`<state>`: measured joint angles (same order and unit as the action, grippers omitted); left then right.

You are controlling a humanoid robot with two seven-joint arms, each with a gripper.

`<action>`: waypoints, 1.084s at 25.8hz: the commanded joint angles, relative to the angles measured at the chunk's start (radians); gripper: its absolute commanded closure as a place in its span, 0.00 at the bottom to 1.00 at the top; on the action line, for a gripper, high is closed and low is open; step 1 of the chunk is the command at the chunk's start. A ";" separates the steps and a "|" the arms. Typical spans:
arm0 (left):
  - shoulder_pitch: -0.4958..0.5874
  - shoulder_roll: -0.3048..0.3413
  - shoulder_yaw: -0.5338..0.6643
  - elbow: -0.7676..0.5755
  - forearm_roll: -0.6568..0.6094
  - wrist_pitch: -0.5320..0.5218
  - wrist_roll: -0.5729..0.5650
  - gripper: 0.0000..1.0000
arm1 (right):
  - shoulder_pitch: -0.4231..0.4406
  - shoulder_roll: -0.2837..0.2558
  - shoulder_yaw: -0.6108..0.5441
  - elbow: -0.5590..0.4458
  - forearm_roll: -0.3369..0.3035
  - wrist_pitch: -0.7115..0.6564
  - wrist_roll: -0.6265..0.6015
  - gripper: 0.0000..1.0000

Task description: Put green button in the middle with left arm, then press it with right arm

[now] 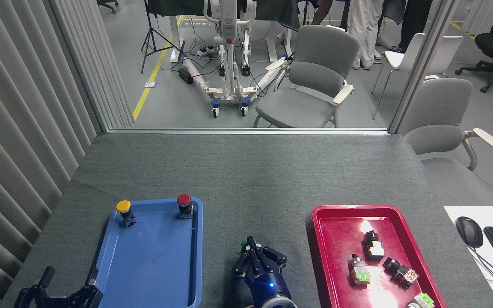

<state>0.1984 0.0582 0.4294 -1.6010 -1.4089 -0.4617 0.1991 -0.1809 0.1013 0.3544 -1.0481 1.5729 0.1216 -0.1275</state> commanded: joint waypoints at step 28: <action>-0.062 0.020 -0.015 -0.005 -0.001 0.037 -0.139 0.01 | 0.008 -0.002 0.006 -0.055 -0.077 0.107 -0.053 0.80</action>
<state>0.1360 0.0834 0.4159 -1.6083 -1.4100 -0.4225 0.0598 -0.1748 0.1031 0.3613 -1.1014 1.5068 0.2280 -0.1764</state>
